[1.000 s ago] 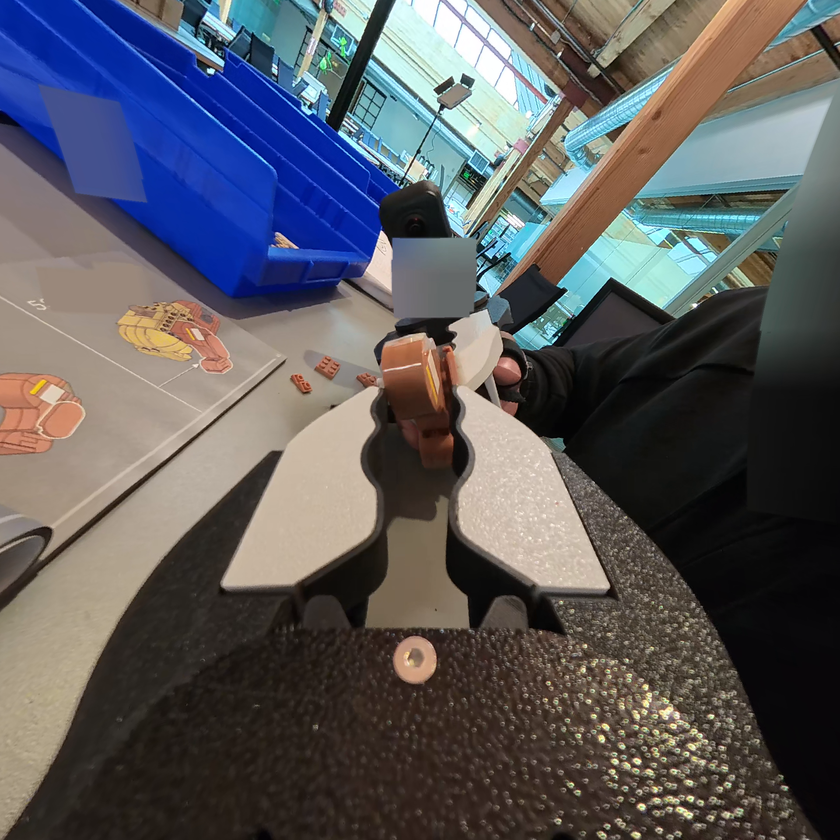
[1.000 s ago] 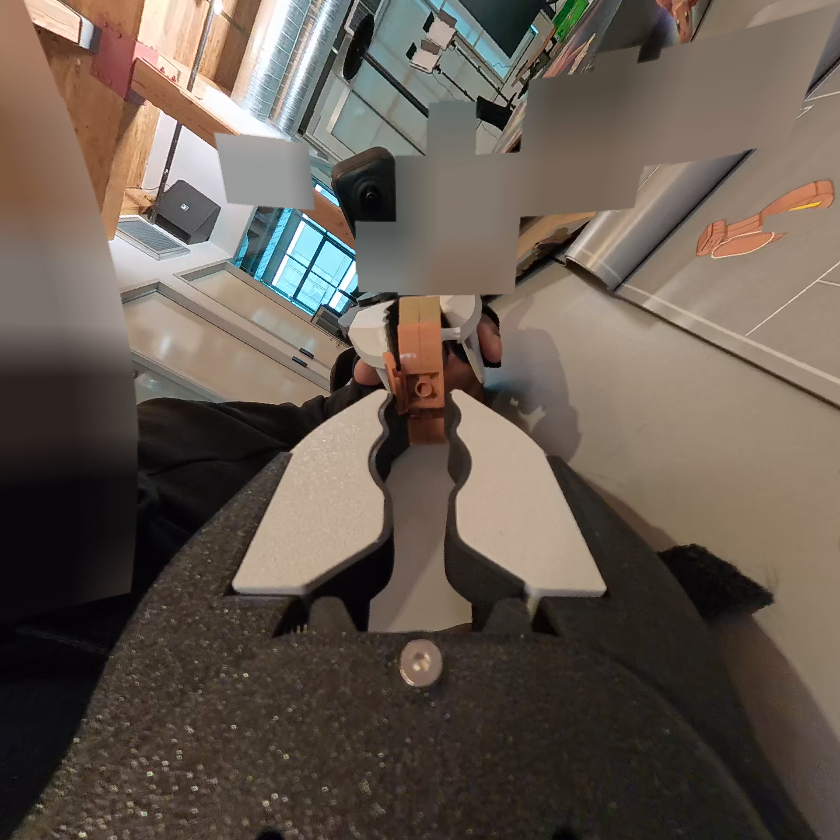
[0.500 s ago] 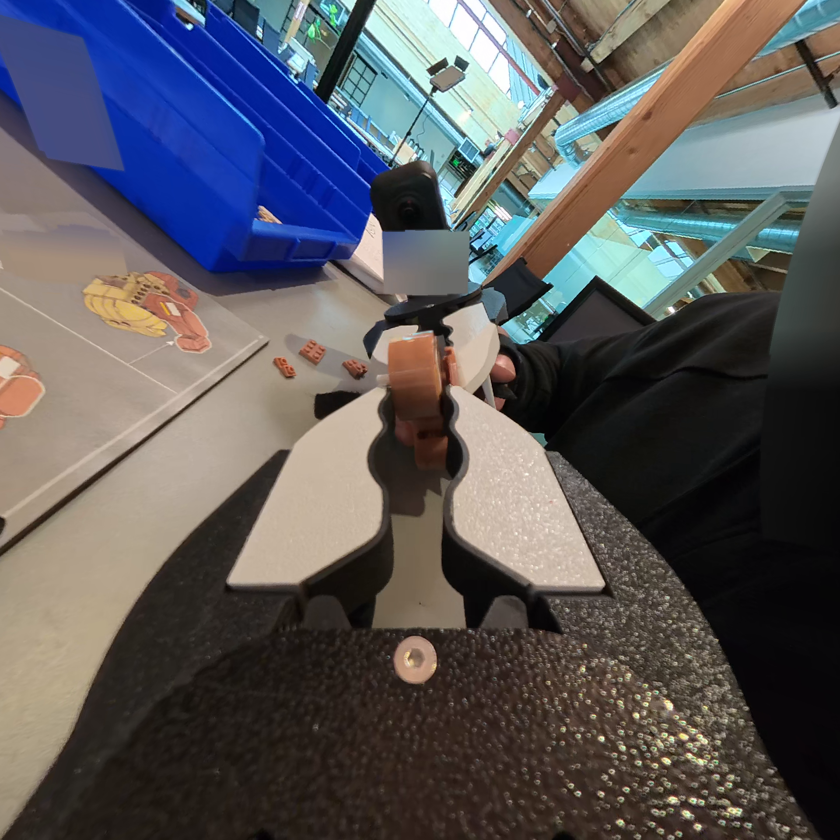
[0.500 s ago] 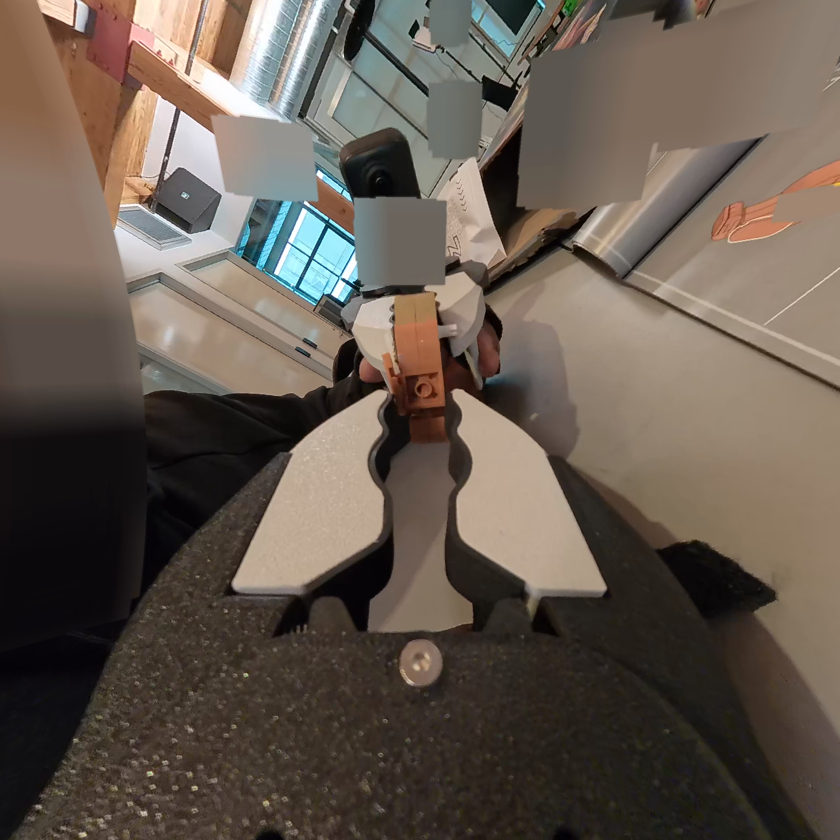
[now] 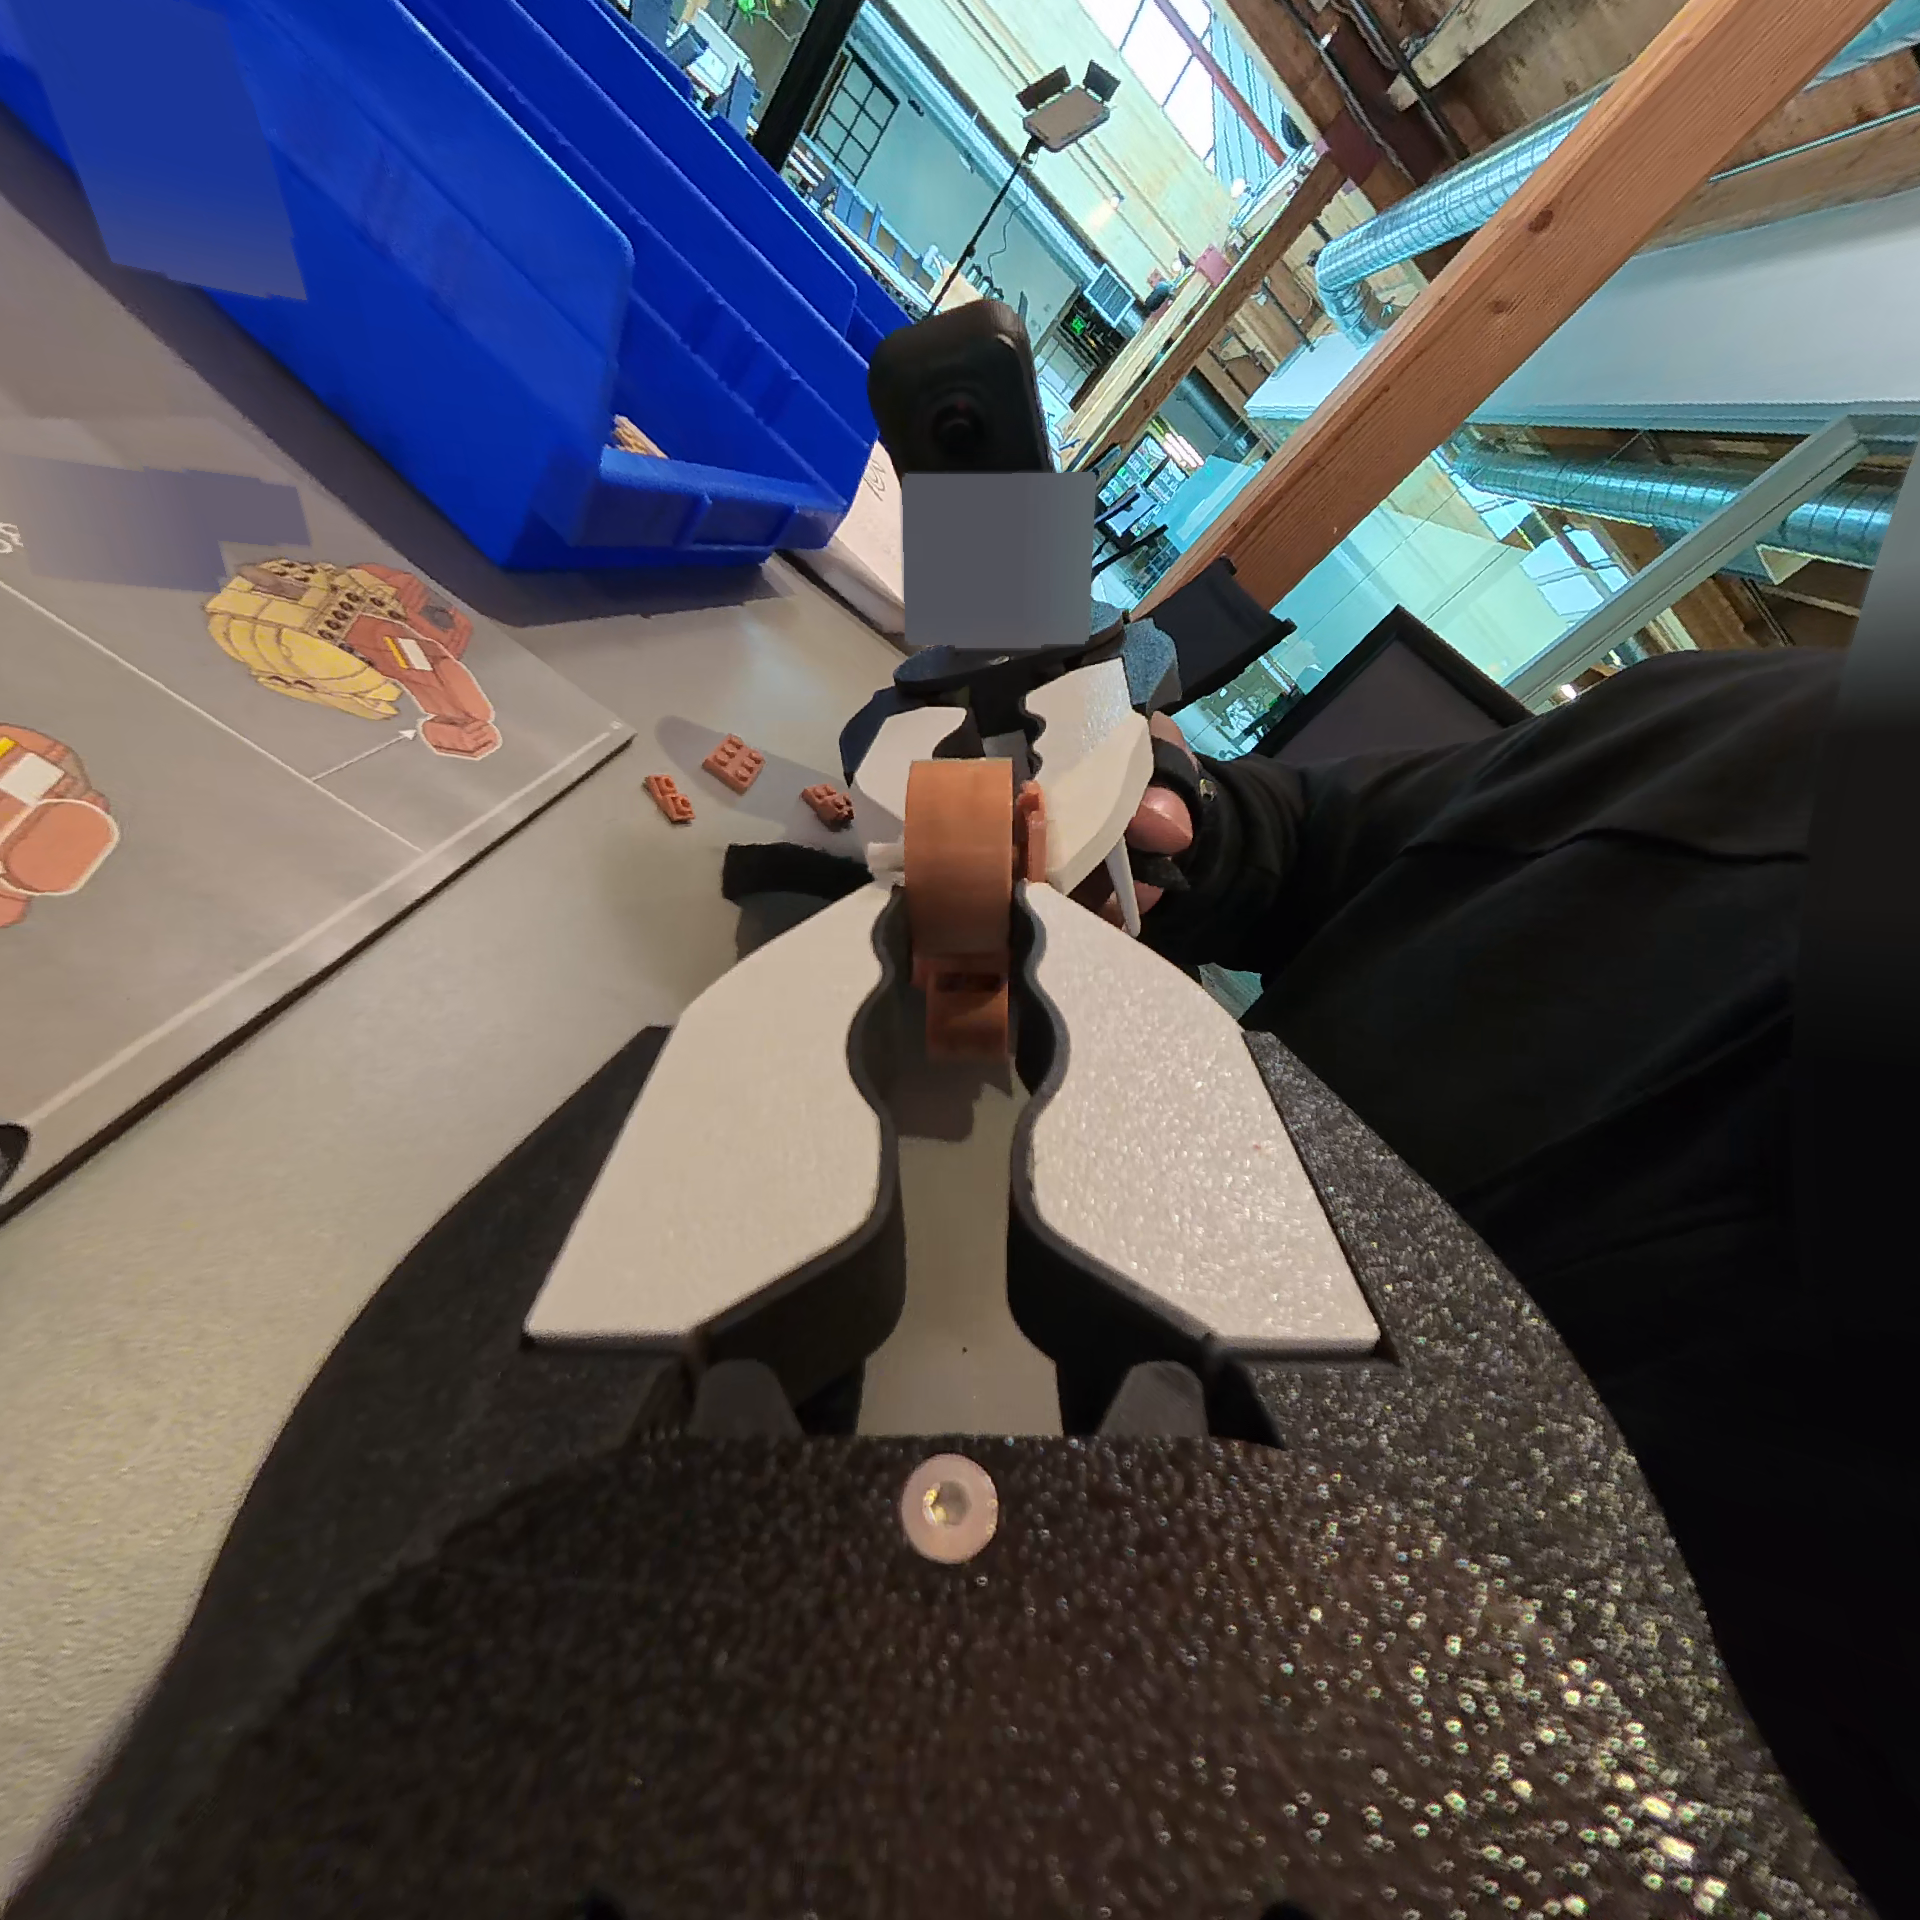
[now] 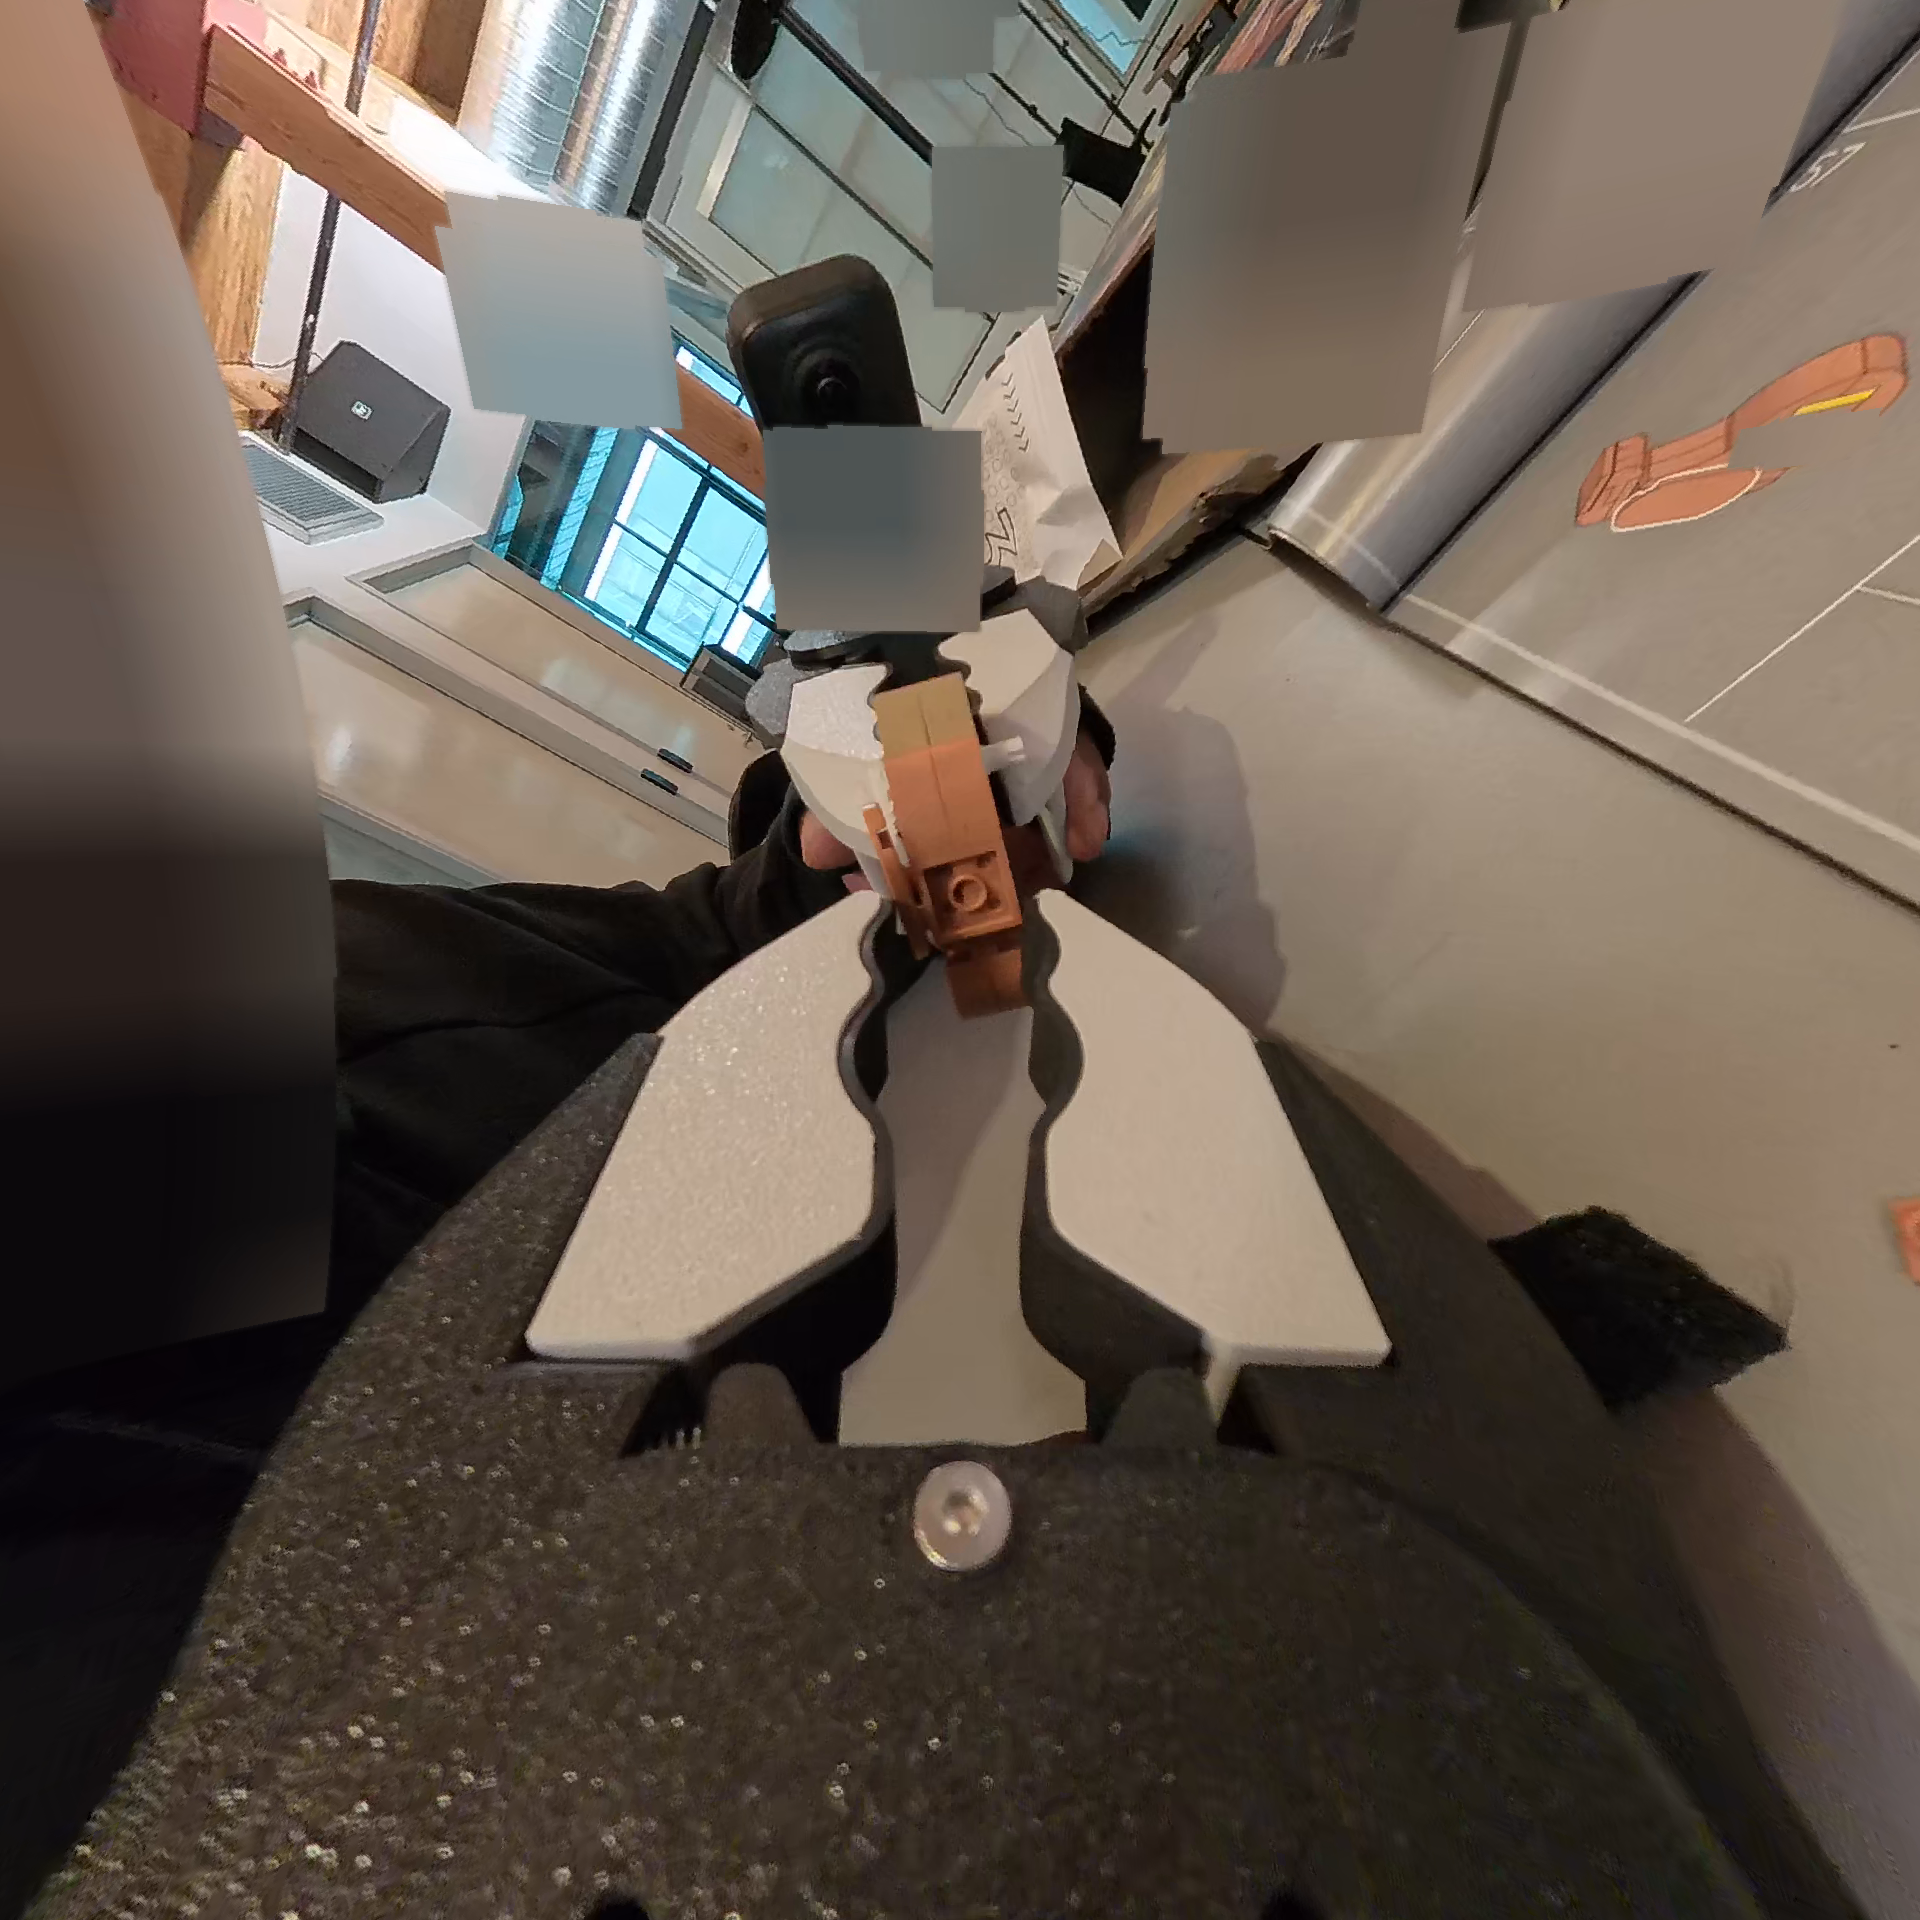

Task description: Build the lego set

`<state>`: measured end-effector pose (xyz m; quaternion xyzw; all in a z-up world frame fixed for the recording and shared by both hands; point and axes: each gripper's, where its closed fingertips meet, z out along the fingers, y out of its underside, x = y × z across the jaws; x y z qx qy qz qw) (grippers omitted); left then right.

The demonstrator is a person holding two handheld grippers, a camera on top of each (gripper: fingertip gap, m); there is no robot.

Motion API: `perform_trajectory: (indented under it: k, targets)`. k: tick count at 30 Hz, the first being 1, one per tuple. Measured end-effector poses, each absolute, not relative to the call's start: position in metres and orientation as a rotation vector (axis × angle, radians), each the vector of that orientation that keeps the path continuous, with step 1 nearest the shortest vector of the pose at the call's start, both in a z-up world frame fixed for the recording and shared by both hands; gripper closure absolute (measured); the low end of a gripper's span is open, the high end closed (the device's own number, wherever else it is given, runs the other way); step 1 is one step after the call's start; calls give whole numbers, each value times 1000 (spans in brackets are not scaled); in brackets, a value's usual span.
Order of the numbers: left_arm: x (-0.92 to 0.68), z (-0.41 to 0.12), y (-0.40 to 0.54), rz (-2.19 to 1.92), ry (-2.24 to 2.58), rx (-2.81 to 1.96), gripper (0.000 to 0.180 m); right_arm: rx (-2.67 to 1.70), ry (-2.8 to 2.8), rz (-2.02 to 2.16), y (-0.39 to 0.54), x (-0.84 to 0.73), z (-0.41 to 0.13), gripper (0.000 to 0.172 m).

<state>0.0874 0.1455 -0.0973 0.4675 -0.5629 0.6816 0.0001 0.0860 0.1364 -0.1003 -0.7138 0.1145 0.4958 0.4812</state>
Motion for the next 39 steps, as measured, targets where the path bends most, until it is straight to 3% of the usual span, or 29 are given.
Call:
perform_trajectory:
  k: [39]
  targets:
    - [90, -100, 148, 2137, -1839, 1507, 164, -1799, 254, 1046, 138, 93, -106, 152]
